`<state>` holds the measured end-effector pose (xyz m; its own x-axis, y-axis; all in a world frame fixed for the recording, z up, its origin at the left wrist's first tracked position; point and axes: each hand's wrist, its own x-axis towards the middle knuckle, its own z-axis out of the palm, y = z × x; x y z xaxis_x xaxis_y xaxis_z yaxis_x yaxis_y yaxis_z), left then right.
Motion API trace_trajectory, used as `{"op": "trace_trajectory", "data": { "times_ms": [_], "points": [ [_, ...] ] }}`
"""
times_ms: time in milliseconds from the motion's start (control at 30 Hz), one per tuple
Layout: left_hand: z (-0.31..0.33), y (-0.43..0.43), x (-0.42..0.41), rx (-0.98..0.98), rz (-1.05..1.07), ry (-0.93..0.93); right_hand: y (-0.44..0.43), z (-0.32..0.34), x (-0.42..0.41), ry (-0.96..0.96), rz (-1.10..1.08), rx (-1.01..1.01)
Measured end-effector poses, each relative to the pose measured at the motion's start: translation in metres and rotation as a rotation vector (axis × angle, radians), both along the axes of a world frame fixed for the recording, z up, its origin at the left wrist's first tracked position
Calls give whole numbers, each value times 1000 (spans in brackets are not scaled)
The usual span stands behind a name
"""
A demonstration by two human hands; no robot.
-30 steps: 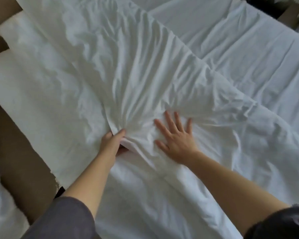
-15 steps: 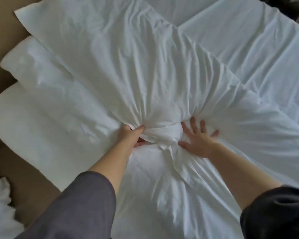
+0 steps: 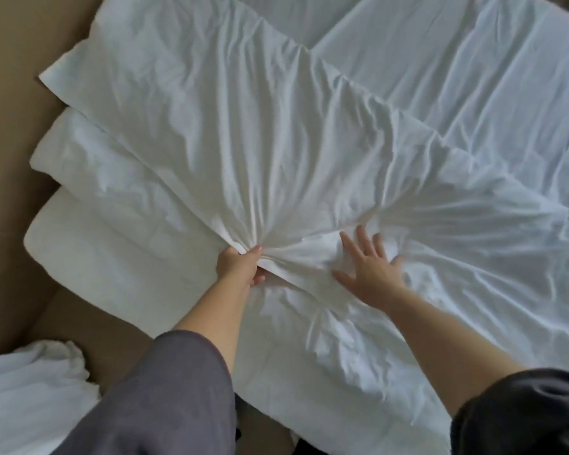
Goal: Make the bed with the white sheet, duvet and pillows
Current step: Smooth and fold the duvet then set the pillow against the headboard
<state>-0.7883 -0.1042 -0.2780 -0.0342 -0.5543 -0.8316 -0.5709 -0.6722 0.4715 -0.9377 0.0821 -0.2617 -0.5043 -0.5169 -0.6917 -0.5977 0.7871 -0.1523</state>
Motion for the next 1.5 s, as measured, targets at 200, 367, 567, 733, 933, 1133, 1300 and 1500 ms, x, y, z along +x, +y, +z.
{"op": "trace_trajectory", "data": {
  "times_ms": [200,367,567,733,933,1133,1300,1500],
  "points": [
    [16,-30,-2,232,-54,55,-39,14,22,-25,-225,-33],
    [15,-124,-25,204,245,302,-128,22,14,143,-267,-228],
    [-24,-276,-36,26,300,302,-235,-57,9,-16,-388,-52],
    [-70,-301,-39,78,215,366,-252,-107,-13,4,-413,81],
    [-65,-315,-42,-32,230,375,-255,-102,-14,-1,-413,119],
    [-31,-327,-8,-390,233,196,-250,-76,9,115,-407,-47],
    [-38,-329,54,-322,209,217,-242,-61,43,289,-301,-199],
    [-24,-390,30,-360,262,194,-251,-83,35,321,-240,-33]
  ]
}}
